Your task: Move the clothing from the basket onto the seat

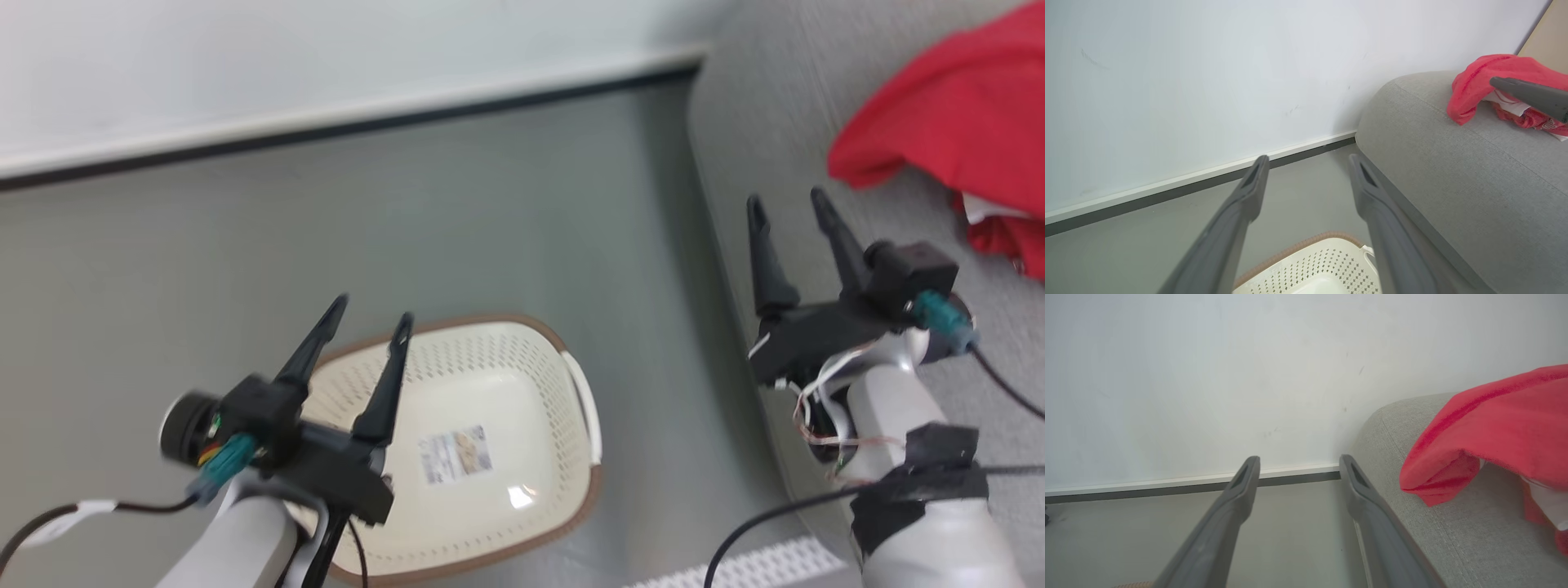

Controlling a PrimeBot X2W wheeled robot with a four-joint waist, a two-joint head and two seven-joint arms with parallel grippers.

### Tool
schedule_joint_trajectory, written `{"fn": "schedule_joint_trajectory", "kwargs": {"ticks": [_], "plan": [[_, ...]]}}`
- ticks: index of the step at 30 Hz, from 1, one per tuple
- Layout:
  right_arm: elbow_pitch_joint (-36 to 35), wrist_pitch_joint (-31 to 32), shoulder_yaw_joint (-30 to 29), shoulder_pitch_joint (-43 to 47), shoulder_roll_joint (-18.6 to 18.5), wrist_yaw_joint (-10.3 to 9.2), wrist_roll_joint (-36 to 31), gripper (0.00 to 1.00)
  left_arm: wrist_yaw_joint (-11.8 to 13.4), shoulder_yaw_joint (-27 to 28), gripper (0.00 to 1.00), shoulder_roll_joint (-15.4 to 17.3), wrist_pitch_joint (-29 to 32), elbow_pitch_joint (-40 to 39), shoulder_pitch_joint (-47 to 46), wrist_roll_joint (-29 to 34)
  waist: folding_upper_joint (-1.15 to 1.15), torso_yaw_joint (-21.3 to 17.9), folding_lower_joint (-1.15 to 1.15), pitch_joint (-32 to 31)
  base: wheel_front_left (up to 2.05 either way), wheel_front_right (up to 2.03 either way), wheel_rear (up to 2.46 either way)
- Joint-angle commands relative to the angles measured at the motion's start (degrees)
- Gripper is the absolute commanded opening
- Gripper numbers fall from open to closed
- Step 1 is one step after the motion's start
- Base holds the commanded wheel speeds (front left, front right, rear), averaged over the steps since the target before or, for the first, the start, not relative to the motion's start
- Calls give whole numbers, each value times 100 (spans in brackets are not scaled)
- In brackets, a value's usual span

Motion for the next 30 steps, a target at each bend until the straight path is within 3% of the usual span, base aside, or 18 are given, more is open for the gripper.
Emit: {"fn": "schedule_joint_trajectory", "kwargs": {"ticks": [1, 10, 15, 21, 30], "plan": [[-43, -1, 78, 174, -54, 2, -10, 100, 38, 58, 100, -11, -48, 32, 231, -84, 1, 603, 1, -660, 0, 0, 0], [-553, -1, 245, 992, 95, 2, -92, 100, 260, 795, 100, -108, -124, 37, 1128, -422, 1, 837, 1, -1395, 0, 0, 0], [-1152, -1, 151, 1748, 155, 2, -270, 100, 292, 1317, 100, -178, -127, -192, 1800, -98, 1, 908, 1, -1911, 0, 0, 0], [-1878, -1, -39, 2561, 180, 2, -445, 100, 112, 1853, 100, -404, -125, -555, 2550, 424, 1, 949, 1, -2244, 0, 0, 0], [-2632, -1, -305, 3600, 269, 2, -586, 100, -394, 2615, 100, -868, -125, -779, 3391, 1083, 1, 926, 1, -2567, 0, 0, 0]]}}
